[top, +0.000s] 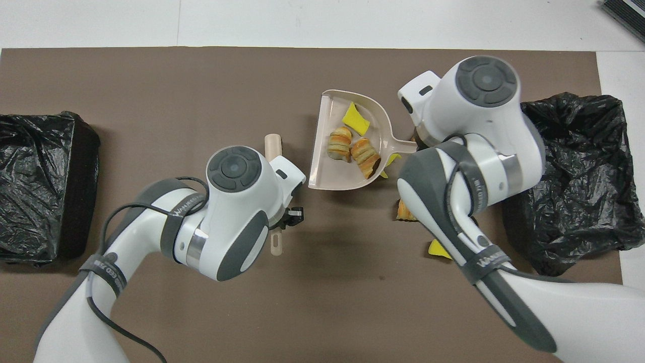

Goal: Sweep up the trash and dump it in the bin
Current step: 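Carry the dustpan to the nearby bin with the right gripper and tip it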

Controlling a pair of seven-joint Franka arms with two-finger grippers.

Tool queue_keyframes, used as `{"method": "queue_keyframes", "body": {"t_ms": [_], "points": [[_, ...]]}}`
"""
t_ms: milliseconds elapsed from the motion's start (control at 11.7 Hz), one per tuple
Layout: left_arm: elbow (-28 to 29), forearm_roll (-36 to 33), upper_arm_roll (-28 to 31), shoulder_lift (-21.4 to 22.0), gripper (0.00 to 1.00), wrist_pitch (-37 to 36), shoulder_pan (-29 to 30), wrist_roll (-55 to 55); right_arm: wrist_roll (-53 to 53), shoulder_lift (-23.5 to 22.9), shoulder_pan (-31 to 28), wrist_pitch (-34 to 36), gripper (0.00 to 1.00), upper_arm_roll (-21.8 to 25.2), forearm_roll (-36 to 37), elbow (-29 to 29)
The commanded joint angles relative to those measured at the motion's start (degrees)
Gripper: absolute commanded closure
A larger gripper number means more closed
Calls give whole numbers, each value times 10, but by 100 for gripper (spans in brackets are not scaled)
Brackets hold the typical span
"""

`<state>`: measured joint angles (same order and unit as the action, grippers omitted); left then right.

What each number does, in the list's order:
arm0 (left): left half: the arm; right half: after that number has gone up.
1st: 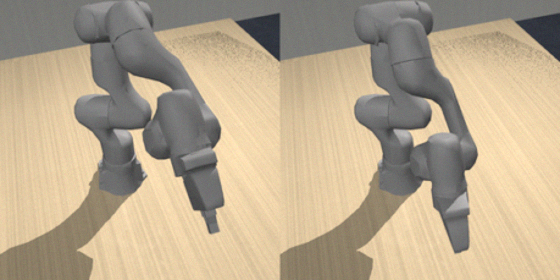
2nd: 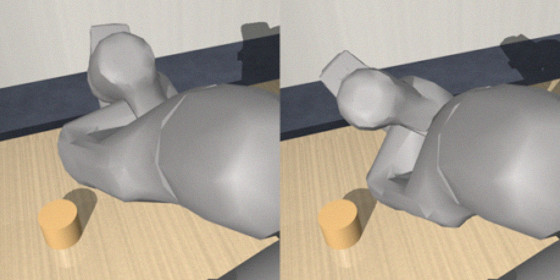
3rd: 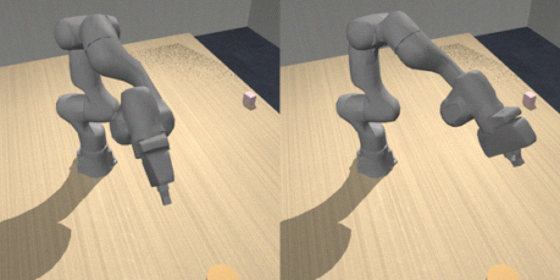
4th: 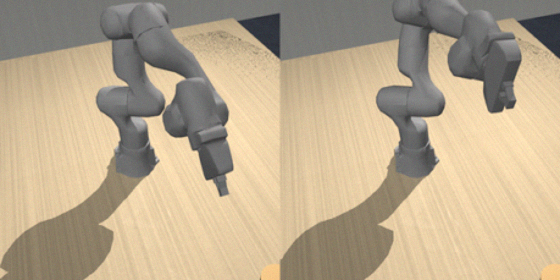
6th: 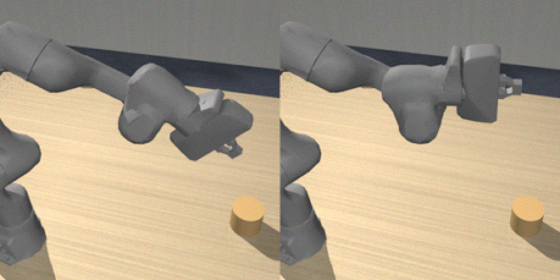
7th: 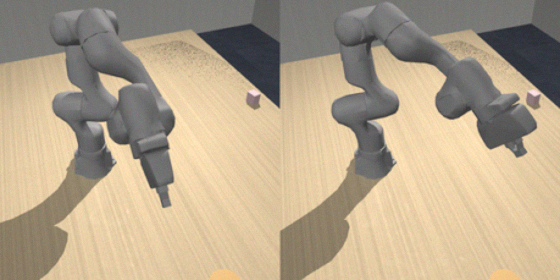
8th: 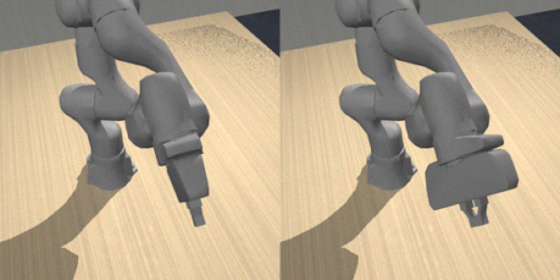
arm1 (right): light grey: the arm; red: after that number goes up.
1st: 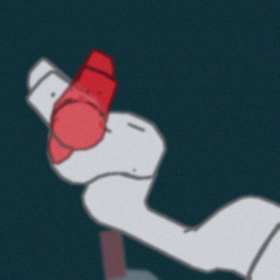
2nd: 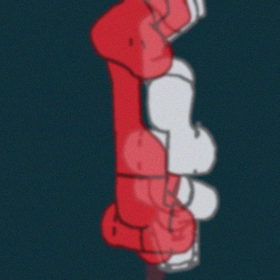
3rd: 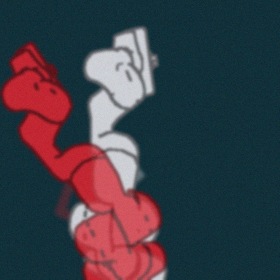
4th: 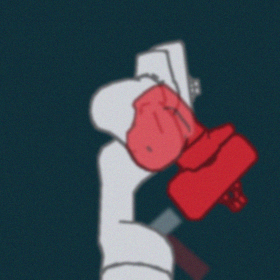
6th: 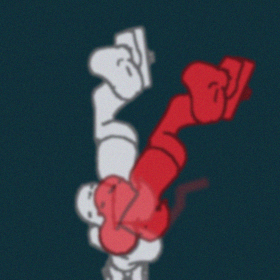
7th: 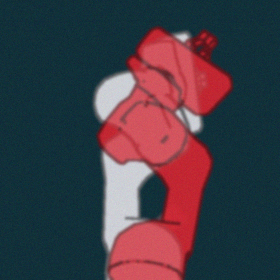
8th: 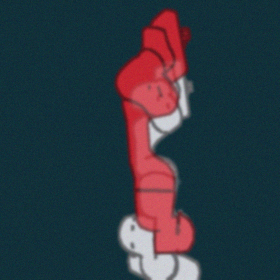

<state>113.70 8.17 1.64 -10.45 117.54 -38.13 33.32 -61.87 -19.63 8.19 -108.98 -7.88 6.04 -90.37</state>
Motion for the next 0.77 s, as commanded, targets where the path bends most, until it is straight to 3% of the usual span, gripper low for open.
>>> {"method": "queue_keyframes", "body": {"t_ms": [0,257,428,685], "points": [[116,-15,7,87,100,46,-54,77,-91,8,-51,49,100,-7,-24,29],[196,-13,6,144,100,59,-119,87,-129,20,-112,75,100,-7,-32,41],[263,-9,6,186,100,106,-165,139,-181,27,-158,90,100,-6,-31,46],[294,-9,6,215,100,114,-218,212,-297,40,-251,105,100,-1,-19,46]]}}
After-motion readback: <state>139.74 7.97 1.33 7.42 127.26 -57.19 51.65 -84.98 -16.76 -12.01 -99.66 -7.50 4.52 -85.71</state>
